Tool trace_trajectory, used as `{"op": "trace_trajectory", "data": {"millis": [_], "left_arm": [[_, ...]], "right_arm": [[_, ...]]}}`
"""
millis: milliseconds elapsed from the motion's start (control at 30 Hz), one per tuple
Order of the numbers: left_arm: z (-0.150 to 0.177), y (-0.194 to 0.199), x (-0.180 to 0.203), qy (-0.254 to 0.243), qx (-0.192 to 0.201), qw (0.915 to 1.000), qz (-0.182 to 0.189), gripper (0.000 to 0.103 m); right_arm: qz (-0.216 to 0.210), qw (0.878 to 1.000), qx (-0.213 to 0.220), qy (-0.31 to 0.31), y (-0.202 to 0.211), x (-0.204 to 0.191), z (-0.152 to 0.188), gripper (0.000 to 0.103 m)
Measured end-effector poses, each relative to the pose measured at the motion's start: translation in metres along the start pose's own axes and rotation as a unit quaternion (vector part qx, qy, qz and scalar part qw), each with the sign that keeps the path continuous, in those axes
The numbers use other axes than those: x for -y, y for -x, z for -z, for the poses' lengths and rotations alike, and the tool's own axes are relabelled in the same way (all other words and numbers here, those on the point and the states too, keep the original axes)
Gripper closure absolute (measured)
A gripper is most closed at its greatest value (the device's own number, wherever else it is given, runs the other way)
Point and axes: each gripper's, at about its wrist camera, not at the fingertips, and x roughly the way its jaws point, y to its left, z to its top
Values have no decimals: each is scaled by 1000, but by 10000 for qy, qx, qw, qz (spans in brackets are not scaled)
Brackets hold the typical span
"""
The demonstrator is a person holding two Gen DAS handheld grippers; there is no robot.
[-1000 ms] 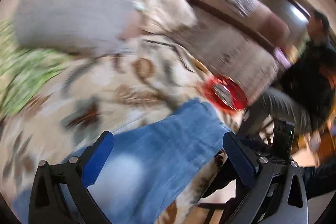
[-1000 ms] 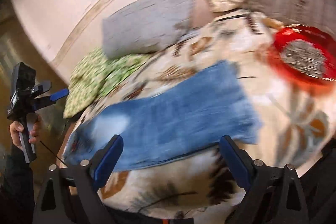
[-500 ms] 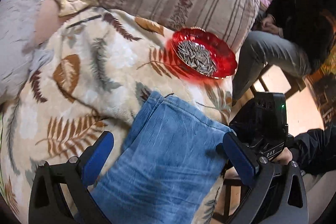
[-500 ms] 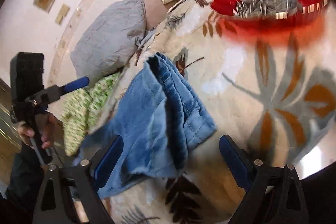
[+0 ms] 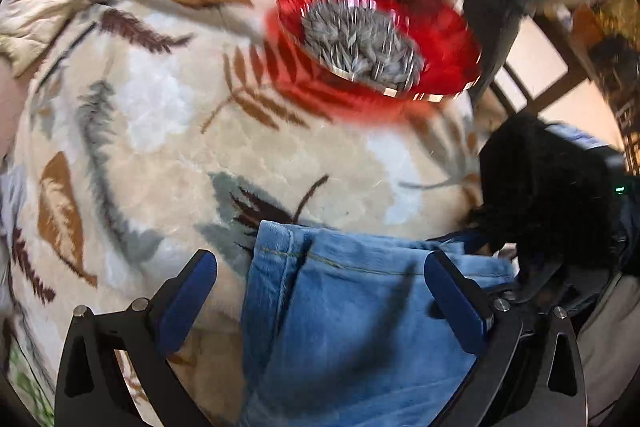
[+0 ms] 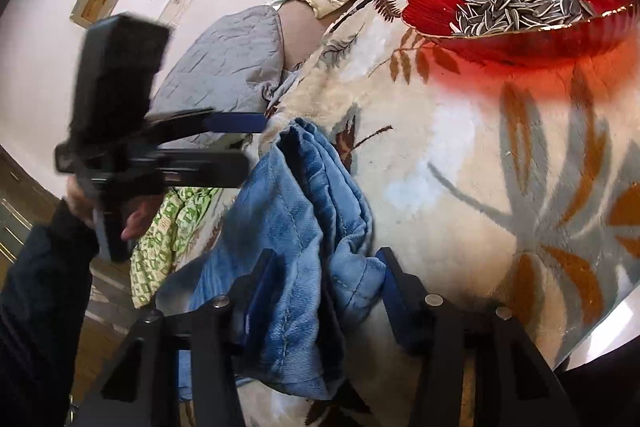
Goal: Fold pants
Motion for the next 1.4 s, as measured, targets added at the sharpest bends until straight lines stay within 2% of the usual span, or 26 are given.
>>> {"op": "trace_trajectory", "data": {"millis": [100,167,200,233,267,300,333,367,633,800,900,1000,1067,1167,1267,1367,1400], "left_arm": [[-3,-8,-7,17,-81,9996,266,0],[-3,-13,-11,69,-115,9989,451,5],[-3,-15,-13,119,-150,9980,604,24],[-3,-18,-15,167,-224,9971,711,51],[-3,-21,-16,174,-308,9976,592,62],[-3,-23,-16,169,-359,9977,546,70],[-2,-22,-16,162,-349,9973,622,77],[-1,-20,-15,151,-304,9972,668,79],[4,33,-10,3,576,9980,247,83],[-23,58,-27,190,1137,9933,32,83],[-46,54,-40,278,1197,9924,10,83],[-66,34,-53,393,954,9947,-13,83],[-65,31,-50,372,921,9950,-51,83],[-49,52,-50,491,1148,9922,45,84],[-21,82,-47,768,1498,9856,182,84],[18,110,-46,1179,1884,9743,363,84],[36,118,-48,1391,2024,9682,469,84]], "right_arm": [[138,9999,-17,71,-3,-2,1,51],[252,9995,-34,211,-5,-6,2,52],[339,9989,-45,309,-5,-9,3,55],[389,9986,-42,356,-5,-10,3,61],[402,9986,-48,352,-5,-8,3,68],[388,9988,-59,300,-6,-6,3,71],[335,9991,-61,236,-5,-3,2,74],[291,9993,-71,201,-5,-2,1,76],[174,9984,180,516,10,-19,-11,78],[319,9944,549,844,22,-36,-45,79],[607,9921,677,865,23,-32,-71,79],[876,9912,624,778,17,-22,-90,79],[913,9917,551,721,14,-17,-92,79],[993,9882,630,979,20,-24,-85,79],[1076,9772,931,1573,32,-53,-74,79],[1290,9532,1295,2410,41,-96,-53,79],[1399,9405,1423,2750,42,-113,-41,79]]}}
